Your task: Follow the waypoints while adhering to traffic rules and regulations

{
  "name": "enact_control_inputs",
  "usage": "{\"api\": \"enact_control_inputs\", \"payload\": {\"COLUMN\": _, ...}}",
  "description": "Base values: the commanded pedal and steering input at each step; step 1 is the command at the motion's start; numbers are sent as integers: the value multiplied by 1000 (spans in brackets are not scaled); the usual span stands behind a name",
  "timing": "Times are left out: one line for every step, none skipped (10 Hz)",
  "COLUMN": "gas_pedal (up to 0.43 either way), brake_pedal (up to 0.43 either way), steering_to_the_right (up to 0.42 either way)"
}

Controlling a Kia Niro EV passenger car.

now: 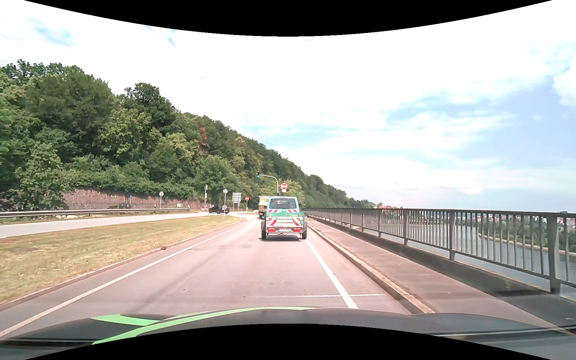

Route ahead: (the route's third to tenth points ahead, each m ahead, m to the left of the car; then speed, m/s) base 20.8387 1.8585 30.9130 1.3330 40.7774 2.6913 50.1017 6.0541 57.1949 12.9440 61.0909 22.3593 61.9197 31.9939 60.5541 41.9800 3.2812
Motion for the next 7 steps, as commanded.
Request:
{"api": "enact_control_inputs", "payload": {"gas_pedal": 287, "brake_pedal": 0, "steering_to_the_right": -3}}
{"api": "enact_control_inputs", "payload": {"gas_pedal": 287, "brake_pedal": 0, "steering_to_the_right": -3}}
{"api": "enact_control_inputs", "payload": {"gas_pedal": 299, "brake_pedal": 0, "steering_to_the_right": -3}}
{"api": "enact_control_inputs", "payload": {"gas_pedal": 311, "brake_pedal": 0, "steering_to_the_right": -3}}
{"api": "enact_control_inputs", "payload": {"gas_pedal": 311, "brake_pedal": 0, "steering_to_the_right": -4}}
{"api": "enact_control_inputs", "payload": {"gas_pedal": 311, "brake_pedal": 0, "steering_to_the_right": -5}}
{"api": "enact_control_inputs", "payload": {"gas_pedal": 311, "brake_pedal": 0, "steering_to_the_right": -5}}
